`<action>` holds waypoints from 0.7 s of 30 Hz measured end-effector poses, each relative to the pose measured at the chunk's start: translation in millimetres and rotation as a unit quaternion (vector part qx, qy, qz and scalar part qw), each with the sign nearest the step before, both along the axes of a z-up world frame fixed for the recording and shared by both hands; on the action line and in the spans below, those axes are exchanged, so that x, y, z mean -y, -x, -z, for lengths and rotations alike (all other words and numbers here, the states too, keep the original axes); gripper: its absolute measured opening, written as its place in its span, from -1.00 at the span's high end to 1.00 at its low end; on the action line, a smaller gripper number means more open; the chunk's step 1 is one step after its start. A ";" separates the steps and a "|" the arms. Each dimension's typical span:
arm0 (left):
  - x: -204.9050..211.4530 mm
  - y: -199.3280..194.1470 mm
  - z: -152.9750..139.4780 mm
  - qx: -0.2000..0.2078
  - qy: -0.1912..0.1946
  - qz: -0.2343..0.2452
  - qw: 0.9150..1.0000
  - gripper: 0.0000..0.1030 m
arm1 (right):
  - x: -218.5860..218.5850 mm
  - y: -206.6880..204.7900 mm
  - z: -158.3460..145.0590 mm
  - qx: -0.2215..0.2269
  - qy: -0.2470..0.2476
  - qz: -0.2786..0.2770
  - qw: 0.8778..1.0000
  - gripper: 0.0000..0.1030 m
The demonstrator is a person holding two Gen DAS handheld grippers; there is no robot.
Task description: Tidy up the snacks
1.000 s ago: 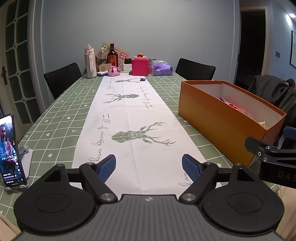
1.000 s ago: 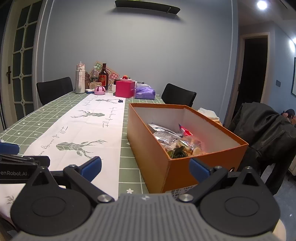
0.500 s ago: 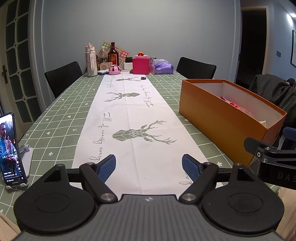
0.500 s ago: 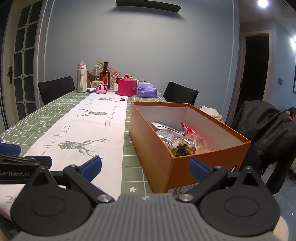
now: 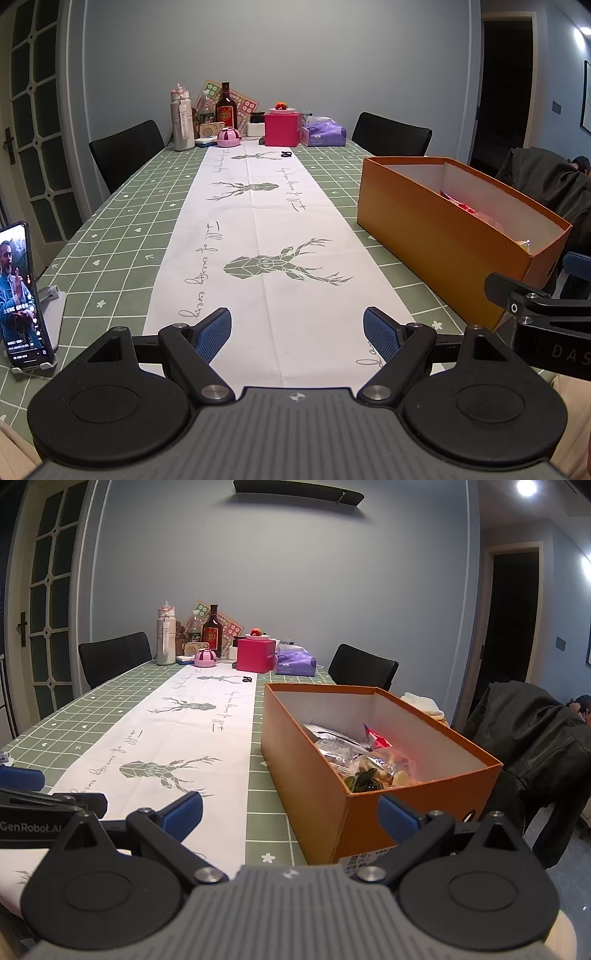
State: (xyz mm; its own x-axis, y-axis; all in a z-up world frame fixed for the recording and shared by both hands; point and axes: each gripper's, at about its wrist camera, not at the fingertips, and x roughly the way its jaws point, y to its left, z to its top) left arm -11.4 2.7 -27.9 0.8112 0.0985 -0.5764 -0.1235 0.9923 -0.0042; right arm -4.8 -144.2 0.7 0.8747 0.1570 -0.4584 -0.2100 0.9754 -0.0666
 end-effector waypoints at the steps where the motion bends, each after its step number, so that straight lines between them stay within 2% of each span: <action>1: -0.1 0.0 0.0 0.000 0.000 0.000 1.000 -0.85 | -0.4 0.4 0.0 0.000 0.000 -0.001 1.000 -0.91; 21: 1.3 1.1 -0.8 0.001 0.001 -0.004 1.000 -0.85 | -3.9 2.4 0.3 -0.002 0.001 -0.006 1.000 -0.91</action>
